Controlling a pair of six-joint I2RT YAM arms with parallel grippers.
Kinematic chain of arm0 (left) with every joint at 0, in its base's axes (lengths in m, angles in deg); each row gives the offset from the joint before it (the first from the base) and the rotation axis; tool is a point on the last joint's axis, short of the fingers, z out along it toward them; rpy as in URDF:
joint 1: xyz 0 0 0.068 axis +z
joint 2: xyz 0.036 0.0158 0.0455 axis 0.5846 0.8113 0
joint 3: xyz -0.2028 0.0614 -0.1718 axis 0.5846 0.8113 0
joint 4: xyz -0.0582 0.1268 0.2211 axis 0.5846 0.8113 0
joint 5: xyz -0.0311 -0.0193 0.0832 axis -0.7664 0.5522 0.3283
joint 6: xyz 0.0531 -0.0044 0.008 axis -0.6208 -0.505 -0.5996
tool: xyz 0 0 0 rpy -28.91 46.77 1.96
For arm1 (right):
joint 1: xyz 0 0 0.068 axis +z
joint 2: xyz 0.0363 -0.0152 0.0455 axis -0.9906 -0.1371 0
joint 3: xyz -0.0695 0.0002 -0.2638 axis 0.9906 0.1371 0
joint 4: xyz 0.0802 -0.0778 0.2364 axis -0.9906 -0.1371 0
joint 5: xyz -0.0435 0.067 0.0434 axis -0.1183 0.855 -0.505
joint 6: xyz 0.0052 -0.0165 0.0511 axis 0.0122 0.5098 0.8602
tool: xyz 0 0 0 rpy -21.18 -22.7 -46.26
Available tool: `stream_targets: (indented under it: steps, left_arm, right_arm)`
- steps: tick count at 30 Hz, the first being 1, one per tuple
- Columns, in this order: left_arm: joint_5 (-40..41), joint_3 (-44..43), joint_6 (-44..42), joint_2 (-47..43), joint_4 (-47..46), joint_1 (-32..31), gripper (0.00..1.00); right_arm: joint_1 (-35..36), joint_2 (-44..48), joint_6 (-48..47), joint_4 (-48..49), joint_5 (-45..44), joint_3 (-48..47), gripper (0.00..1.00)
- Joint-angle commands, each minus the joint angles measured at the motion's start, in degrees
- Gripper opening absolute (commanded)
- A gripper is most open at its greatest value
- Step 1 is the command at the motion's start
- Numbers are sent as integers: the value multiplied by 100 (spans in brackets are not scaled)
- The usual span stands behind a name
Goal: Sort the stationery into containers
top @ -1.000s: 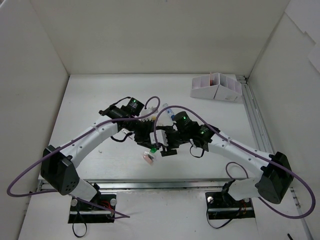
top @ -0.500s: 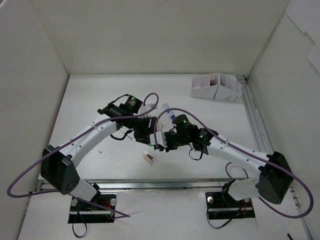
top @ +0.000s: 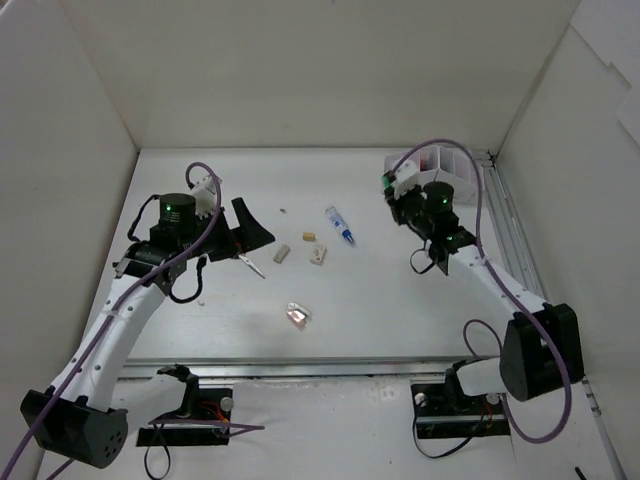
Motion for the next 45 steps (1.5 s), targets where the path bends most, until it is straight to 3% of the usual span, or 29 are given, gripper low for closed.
stream_targets:
  steps: [1,7,10,19,25,30,33,37,42,45]
  left_arm:
    - [907,-26,121,86,-442,67,99]
    - [1390,53,-187,358,-688,172,100]
    - [1471,-8,-257,561,-706,312,100]
    - [1312,-87,-460,1053,-934,489,100]
    - [1277,-26,-469,1176,-1093,541,99]
    - [1102,27,-504,1229,-1162,594,99]
    - [1084,45,-504,1220,-1233,594,100]
    - [1031,1,-512,1247,-1163,594,99]
    - [943,53,-513,1177,-1172,594,99]
    - [943,88,-513,1098,-1154,594,100]
  right_arm:
    - [-956,-518,1671,1128,-1458,-895,0]
    - [-1766,-1889,2271,1136,-2735,-2319,0]
    - [-2260,-2758,2824,1154,-2482,-3170,0]
    - [-2463,-4017,2719,1408,-2262,-4227,1]
    - [-2454,-4448,2895,1786,-1630,-4272,3]
    - [-2454,-4598,2905,1936,-1629,-4272,7]
    - [-2445,-4616,2869,1988,-1629,-4202,14]
    - [-2445,-4555,2825,2032,-1523,-4053,40]
    - [-2445,-4326,2764,2041,-1357,-3912,44]
    - [-2445,-4107,2720,2041,-1295,-3798,39]
